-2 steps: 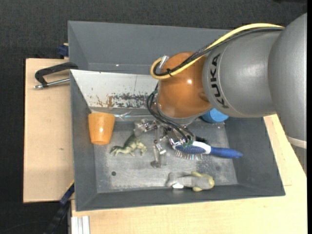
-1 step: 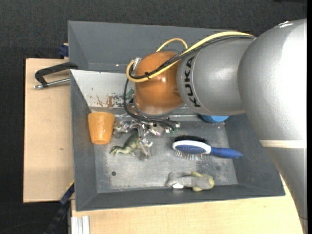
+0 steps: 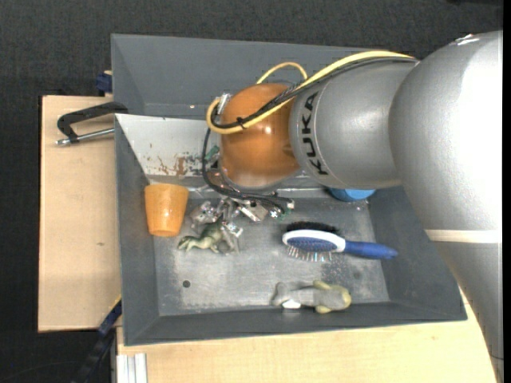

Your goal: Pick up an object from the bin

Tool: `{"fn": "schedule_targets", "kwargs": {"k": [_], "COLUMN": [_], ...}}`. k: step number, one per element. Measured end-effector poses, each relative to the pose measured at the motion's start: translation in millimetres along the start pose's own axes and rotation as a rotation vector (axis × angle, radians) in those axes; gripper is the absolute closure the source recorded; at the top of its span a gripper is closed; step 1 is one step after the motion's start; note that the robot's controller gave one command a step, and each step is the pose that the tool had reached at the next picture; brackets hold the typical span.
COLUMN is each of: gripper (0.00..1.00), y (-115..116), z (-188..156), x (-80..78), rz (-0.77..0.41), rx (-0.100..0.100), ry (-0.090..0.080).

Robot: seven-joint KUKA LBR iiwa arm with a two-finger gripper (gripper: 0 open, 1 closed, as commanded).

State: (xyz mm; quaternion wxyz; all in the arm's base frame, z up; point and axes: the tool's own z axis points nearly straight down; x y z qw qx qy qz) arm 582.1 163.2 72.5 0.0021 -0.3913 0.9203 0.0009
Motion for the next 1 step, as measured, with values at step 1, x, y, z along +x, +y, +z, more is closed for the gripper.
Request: {"fn": "schedule_targets", "kwargs": {"k": [1], "gripper": [1.00], "y": [-9.9], "z": [-153.3], "x": [-6.4], "rz": [-0.010], "rx": [0.007], "ry": [-0.010]}}
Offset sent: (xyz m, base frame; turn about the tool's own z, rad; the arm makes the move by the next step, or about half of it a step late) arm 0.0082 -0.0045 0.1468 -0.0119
